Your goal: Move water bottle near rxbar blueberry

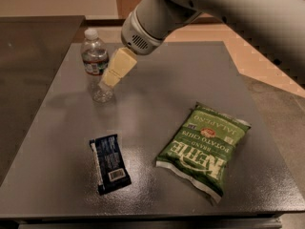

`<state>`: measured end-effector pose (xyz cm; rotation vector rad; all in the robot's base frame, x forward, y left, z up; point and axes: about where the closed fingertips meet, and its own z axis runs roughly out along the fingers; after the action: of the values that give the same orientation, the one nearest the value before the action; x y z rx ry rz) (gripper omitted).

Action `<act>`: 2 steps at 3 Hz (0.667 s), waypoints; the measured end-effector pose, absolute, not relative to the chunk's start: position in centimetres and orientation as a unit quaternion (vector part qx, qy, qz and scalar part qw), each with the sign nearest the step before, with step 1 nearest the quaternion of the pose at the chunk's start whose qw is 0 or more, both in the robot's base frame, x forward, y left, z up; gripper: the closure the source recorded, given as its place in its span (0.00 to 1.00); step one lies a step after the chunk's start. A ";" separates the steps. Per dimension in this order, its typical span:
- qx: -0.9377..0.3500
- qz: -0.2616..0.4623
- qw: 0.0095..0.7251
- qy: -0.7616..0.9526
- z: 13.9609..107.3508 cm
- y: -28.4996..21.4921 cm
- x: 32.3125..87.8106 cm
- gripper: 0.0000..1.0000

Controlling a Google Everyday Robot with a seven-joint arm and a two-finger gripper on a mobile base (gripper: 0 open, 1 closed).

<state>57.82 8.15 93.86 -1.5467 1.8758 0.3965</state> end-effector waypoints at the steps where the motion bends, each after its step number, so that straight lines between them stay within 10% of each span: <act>1: -0.596 0.156 0.331 0.715 93.8 9.6 58.3 0.00; 2: -0.607 0.163 0.323 0.707 93.6 11.1 58.0 0.00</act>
Offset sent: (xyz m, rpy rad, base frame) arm 0.0009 0.0453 -0.0057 -0.0071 0.0283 0.0805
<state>58.04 11.12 93.62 -1.5940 1.8560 0.4276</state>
